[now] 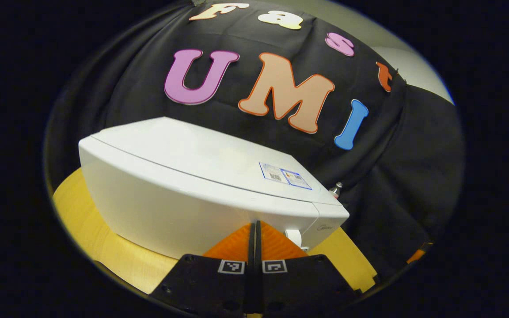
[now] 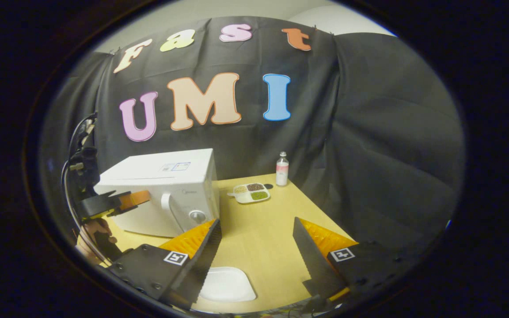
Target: Open the microwave oven with the left hand, put the food in, and close the microwave oven.
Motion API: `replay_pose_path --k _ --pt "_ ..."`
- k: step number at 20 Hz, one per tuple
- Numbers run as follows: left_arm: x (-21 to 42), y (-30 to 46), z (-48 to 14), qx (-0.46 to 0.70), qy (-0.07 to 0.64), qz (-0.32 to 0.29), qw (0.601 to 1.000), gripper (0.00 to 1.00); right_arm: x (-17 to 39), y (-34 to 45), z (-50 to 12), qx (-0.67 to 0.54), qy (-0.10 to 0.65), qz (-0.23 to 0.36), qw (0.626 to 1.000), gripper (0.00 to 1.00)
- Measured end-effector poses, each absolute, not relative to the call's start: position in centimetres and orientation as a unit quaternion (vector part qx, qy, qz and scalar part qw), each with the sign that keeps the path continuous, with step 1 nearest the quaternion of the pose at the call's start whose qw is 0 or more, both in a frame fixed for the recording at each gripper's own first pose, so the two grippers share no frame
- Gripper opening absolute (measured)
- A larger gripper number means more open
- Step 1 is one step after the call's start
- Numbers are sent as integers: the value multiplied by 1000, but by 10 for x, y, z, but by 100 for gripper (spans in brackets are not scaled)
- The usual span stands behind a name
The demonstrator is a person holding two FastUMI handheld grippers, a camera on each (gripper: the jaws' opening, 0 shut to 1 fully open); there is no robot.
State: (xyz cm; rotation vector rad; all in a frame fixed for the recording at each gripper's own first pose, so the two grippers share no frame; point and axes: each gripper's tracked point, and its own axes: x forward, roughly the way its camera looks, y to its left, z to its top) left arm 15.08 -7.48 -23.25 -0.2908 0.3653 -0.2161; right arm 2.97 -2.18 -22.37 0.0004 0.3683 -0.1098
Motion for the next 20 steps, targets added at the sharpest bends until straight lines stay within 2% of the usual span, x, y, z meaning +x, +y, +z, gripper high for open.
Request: replay_pose_path --k 1,2,4,5,6,7,8,9,19,20 --pt "153 -73 -225 -142 167 -107 970 0 30 -21 -223 -1 183 -52 982 100" --pt "151 -73 -227 -135 170 -108 970 0 30 -21 -221 -1 181 -51 982 92" --pt "151 -74 -230 -122 171 -107 972 0 28 -18 -223 0 183 -45 982 92" --pt "152 -73 -230 -120 172 -107 972 0 28 -19 -224 0 185 -45 982 100" --pt "151 -73 -230 -119 173 -106 972 0 28 -19 -222 0 183 -45 982 92" --pt "150 -72 -230 -119 172 -106 972 0 27 -20 -220 -2 180 -46 983 92" --pt "151 -73 -229 -120 172 -106 972 0 26 -20 -220 -3 179 -47 983 100" --pt "151 -74 -229 -120 173 -106 972 0 24 -21 -219 -4 178 -48 983 92" --pt "134 -56 -208 -81 158 -88 980 1 13 -31 -208 1 171 -50 984 92" --pt "128 -53 -204 -75 155 -86 981 0 13 -32 -210 1 173 -49 984 100"
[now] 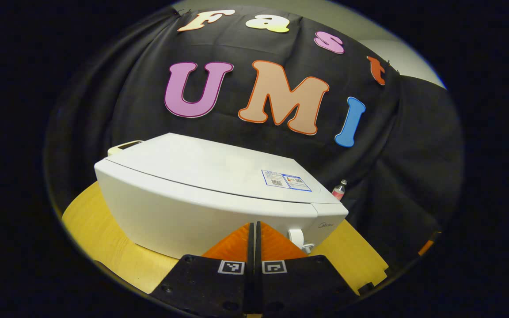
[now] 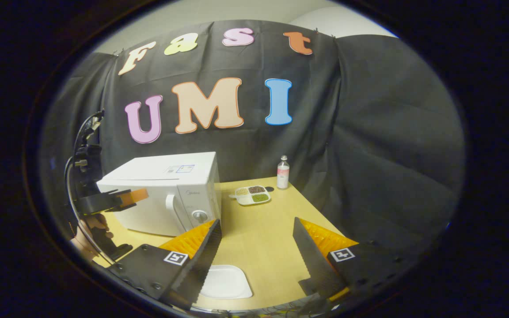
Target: Open the microwave oven with the left hand, put the food in, and close the microwave oven.
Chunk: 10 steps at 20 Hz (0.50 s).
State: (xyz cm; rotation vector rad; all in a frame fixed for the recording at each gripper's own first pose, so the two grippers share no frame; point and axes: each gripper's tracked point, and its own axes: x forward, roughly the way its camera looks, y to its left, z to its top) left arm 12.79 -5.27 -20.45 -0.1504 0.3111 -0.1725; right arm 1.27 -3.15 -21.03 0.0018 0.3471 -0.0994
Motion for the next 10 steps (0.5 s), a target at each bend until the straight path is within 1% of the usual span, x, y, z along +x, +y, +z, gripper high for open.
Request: replay_pose_path --k 2,3,5,6,7,9,10 --pt "111 -45 -196 -61 150 -82 983 0 10 -31 -210 -1 172 -47 984 100" --pt "101 -41 -191 -58 148 -80 984 0 9 -30 -209 -2 171 -43 984 92" --pt "80 -34 -184 -52 149 -76 984 0 7 -24 -207 0 167 -33 985 92" --pt "70 -30 -181 -48 150 -73 985 1 7 -21 -205 0 166 -27 986 100" --pt "60 -24 -176 -43 150 -67 985 0 7 -18 -204 -1 164 -21 986 100" --pt "41 -21 -166 -35 150 -70 986 7 6 -14 -197 -3 155 -12 988 100" --pt "32 -20 -162 -29 149 -70 986 17 6 -11 -192 -3 150 -7 989 100"
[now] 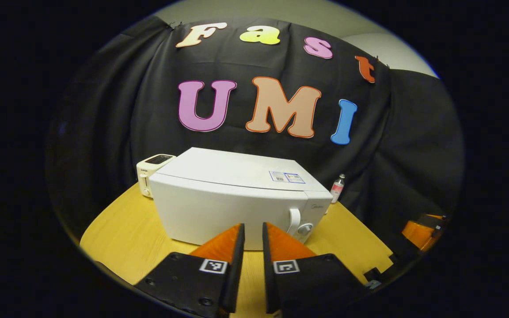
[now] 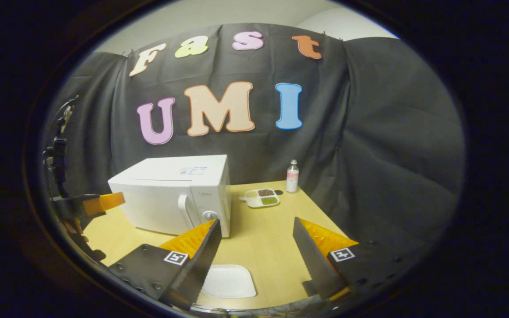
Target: Open the microwave oven with the left hand, put the food in, and close the microwave oven.
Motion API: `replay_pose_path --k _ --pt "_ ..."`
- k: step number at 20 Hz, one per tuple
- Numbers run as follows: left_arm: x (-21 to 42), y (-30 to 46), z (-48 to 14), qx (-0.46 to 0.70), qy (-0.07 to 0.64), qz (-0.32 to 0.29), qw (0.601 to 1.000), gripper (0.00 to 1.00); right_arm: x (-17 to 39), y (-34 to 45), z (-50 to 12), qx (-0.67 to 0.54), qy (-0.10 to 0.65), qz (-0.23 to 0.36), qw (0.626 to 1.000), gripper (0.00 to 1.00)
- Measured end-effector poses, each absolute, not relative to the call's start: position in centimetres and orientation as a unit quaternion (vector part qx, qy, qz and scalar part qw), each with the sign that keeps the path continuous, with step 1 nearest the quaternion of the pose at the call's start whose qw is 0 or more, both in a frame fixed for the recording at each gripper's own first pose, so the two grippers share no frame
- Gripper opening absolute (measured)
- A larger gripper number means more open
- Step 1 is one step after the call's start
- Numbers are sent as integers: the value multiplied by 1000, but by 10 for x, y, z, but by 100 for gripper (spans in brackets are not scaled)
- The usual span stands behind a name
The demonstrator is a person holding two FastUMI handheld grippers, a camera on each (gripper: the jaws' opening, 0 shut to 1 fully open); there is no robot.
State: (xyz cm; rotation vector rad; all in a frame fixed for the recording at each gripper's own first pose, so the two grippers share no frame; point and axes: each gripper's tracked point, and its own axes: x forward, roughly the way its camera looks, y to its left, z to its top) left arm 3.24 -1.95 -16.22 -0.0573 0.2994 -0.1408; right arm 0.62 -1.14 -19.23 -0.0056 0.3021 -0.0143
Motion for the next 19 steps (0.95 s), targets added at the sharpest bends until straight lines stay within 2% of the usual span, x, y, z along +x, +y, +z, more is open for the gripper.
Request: replay_pose_path --k 1,2,3,4,5,6,16,17,19 --pt "25 -18 -156 -23 145 -71 987 36 7 -9 -188 -5 145 -3 989 100" --pt "19 -16 -149 -18 141 -69 987 61 7 -8 -182 -9 138 1 990 100" --pt "11 -15 -142 -16 133 -66 989 78 8 -6 -175 -13 131 5 991 100" --pt "6 -13 -135 -15 125 -60 990 88 8 -4 -170 -17 126 10 992 100" --pt "-1 -10 -129 -15 119 -53 991 93 8 0 -164 -19 122 16 992 92" --pt "-4 -9 -123 -17 111 -47 993 98 7 2 -157 -20 117 22 993 92" --pt "-28 22 -54 3 31 12 999 96 -3 11 -95 -7 62 47 997 92" --pt "-30 23 -51 2 28 14 999 96 -4 11 -91 -4 60 49 997 100" --pt "-31 21 -46 -2 24 13 1000 96 -6 12 -85 -8 51 53 997 100"
